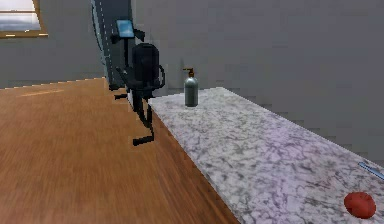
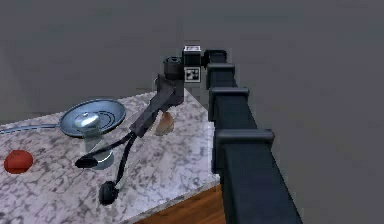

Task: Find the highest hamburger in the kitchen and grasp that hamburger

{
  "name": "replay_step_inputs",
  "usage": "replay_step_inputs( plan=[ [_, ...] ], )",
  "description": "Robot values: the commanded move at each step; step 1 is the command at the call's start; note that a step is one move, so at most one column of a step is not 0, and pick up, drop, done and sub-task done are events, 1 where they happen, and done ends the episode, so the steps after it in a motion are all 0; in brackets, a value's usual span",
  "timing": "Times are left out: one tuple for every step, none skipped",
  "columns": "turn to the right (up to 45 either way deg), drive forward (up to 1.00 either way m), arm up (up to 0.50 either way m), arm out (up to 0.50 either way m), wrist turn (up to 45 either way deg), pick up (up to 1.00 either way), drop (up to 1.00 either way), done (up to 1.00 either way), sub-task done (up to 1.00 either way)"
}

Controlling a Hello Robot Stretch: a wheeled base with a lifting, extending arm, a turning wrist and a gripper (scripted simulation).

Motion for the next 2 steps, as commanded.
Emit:
replay_step_inputs(
  plan=[
    [0.0, 0.0, 0.0, 0.0, 45.0, 0.0, 0.0, 0.0, 0.0],
    [0.0, 0.0, 0.0, 0.0, 45.0, 0.0, 0.0, 0.0, 0.0]
  ],
)
